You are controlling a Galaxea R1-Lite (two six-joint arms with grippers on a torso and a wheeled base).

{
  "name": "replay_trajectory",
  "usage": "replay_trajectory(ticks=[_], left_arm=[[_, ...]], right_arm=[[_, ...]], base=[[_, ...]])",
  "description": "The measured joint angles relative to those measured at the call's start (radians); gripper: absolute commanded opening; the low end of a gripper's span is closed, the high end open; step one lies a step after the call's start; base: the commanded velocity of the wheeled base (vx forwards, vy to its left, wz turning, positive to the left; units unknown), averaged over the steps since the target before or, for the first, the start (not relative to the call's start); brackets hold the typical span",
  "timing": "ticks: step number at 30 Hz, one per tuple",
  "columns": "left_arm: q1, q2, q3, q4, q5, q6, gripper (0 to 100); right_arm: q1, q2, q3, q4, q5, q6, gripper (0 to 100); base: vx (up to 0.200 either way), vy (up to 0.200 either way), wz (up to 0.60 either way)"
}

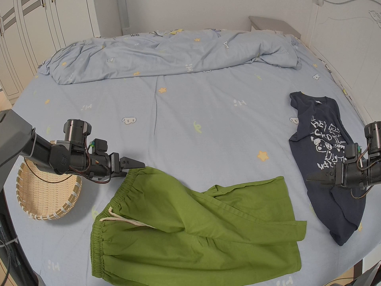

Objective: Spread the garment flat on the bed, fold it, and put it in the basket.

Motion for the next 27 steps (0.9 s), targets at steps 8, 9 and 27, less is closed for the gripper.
replay_trajectory(ticks=[8, 9, 27], left_arm=[[-0.008, 0.027, -0.027, 0.000, -0.001, -0.001, 100], [-0.009, 0.029, -0.028, -0.001, 0.000, -0.001, 0], [0.000, 0.030, -0.020, 0.002, 0.003, 0.000, 0]], right_arm=[[0.001, 0.011, 0.001, 0.000, 0.000, 0.000, 100], [0.001, 0.014, 0.001, 0.000, -0.001, 0.000, 100], [-0.002, 0.022, 0.025, 0.000, 0.000, 0.007, 100]], base=[[0.000, 0.000, 0.00], [0.000, 0.000, 0.00], [0.000, 0.000, 0.00]])
